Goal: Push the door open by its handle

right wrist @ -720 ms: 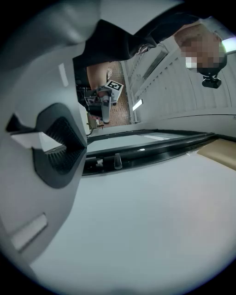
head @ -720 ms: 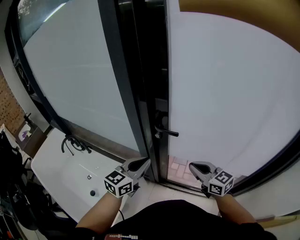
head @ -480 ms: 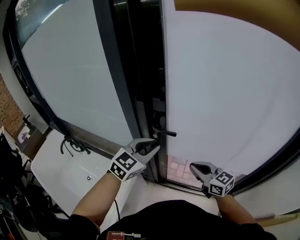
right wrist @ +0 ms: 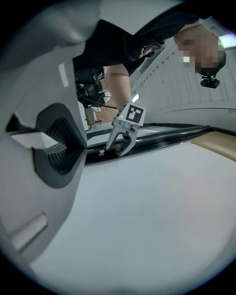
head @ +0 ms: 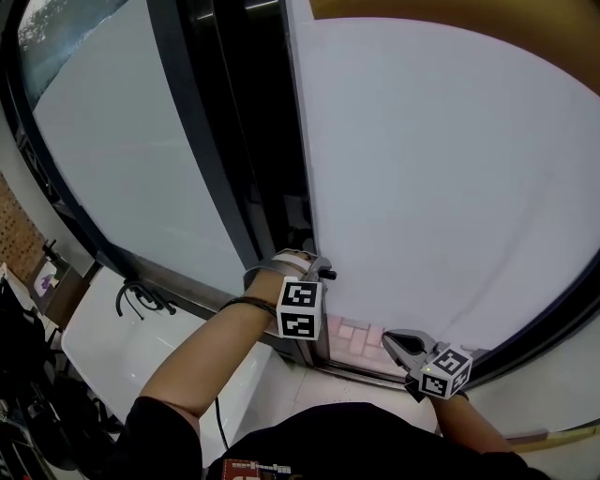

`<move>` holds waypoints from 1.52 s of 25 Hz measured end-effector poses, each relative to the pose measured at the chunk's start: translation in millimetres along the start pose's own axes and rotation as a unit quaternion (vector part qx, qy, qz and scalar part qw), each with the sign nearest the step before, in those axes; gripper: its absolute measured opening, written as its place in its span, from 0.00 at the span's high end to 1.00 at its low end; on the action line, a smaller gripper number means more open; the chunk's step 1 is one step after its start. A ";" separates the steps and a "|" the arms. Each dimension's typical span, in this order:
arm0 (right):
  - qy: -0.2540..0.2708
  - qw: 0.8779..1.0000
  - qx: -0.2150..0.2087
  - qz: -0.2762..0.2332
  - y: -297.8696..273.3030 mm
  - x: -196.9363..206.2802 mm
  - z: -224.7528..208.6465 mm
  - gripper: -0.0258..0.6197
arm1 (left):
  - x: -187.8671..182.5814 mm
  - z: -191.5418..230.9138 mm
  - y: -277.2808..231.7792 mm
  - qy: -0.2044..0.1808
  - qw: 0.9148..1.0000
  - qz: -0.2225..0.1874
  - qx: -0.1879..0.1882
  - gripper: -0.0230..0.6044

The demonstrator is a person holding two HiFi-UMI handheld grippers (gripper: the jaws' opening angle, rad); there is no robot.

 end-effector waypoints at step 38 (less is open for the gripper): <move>-0.035 0.999 -0.031 -0.014 30.6 4.9 -55.5 0.96 | 28.3 7.5 -118.3 -0.225 0.952 0.189 -0.086 0.96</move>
Point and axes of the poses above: the fingertips, and each gripper's own axes: y backward along the fingers, z to its left, x out of its underside, the point moved 7 cm from there along y, backward along the fingers, and after that the axes turned 5 degrees about -y, right-handed, at the moved point
